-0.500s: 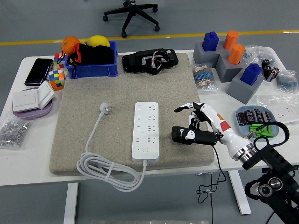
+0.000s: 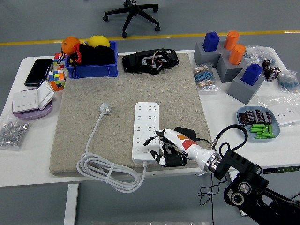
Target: Press the white button,pick up the black plug,place it near the board,insert it into the board
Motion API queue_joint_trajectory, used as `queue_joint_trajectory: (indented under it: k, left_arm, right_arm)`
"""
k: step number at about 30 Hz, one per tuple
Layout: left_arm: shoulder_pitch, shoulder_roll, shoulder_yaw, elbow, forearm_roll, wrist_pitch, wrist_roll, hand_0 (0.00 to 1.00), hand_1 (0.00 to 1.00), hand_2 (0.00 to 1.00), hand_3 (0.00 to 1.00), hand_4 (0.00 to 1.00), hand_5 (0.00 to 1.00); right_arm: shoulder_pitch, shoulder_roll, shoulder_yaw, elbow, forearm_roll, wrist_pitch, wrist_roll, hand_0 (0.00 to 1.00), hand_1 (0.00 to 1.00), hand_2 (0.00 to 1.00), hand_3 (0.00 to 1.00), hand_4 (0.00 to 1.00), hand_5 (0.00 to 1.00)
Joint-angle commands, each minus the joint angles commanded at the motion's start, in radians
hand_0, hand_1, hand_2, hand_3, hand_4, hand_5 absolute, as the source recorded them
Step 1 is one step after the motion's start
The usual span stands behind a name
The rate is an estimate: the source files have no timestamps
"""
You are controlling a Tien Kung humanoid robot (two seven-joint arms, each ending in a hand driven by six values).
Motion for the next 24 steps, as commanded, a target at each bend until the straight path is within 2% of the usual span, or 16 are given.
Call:
queue_joint_trajectory:
  k: [4, 9, 16, 24]
  left_arm:
    - [0.0, 0.001, 0.003, 0.0, 0.0, -0.001, 0.001, 0.467, 0.496, 0.51, 0.579, 0.573, 0.281]
    - [-0.001, 0.005, 0.002, 0.0, 0.007, -0.002, 0.002, 0.467, 0.496, 0.51, 0.579, 0.572, 0.28]
    - [0.0, 0.007, 0.004, 0.0, 0.01, -0.003, 0.003, 0.466, 0.496, 0.51, 0.578, 0.571, 0.278]
    - [0.002, 0.006, 0.001, 0.0, 0.01, -0.002, 0.003, 0.466, 0.496, 0.51, 0.579, 0.57, 0.279]
  right_arm:
    - [0.026, 0.005, -0.034, -0.014, -0.048, -0.023, -0.026, 0.002, 0.002, 0.118, 0.636, 0.216, 0.002]
    - [0.046, 0.006, -0.067, -0.032, -0.082, -0.028, -0.054, 0.002, 0.002, 0.117, 0.635, 0.211, 0.002]
    - [0.073, 0.0, -0.117, -0.074, -0.103, -0.04, -0.051, 0.002, 0.002, 0.117, 0.633, 0.208, 0.002]
    - [0.105, 0.012, -0.165, -0.11, -0.109, -0.068, -0.039, 0.002, 0.002, 0.116, 0.633, 0.201, 0.002]
